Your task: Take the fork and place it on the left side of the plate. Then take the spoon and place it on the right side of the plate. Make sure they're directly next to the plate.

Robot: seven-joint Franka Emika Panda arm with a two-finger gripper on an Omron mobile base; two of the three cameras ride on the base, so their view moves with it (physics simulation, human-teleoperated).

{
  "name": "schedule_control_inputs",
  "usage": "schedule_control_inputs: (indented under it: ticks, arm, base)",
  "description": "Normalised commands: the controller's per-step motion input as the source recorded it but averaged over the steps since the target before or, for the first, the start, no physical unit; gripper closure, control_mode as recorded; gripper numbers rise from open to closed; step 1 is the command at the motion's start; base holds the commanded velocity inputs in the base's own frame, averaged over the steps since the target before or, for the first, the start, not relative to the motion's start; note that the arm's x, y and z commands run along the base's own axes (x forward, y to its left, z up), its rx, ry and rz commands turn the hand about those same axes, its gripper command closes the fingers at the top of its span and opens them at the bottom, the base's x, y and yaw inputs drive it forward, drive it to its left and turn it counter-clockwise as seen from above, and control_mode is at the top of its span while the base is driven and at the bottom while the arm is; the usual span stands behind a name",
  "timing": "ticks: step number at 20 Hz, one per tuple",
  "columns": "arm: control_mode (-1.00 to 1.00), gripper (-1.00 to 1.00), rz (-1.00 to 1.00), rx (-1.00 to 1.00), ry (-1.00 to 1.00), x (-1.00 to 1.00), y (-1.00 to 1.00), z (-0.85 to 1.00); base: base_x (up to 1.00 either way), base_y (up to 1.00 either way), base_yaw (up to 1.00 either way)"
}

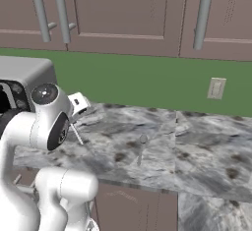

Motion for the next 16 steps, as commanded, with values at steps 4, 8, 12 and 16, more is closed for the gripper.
schedule_control_inputs:
  ticks: [4, 8, 12, 16]
  arm:
    - [1.0, 1.0, 0.03, -0.02, -0.02, -0.29, 0.12, 0.13]
    - [1.0, 1.0, 0.0, 0.0, 0.0, 0.0, 0.0, 0.0]
    - [1.0, 1.0, 0.0, 0.0, 0.0, 0.0, 0.0, 0.0]
    - [1.0, 1.0, 0.0, 0.0, 0.0, 0.0, 0.0, 0.0]
  base:
    - [-0.33, 0.15, 0.05]
    - [-0.72, 0.53, 0.15]
    - [-0.8, 0.82, 0.21]
    - [-0.66, 0.91, 0.27]
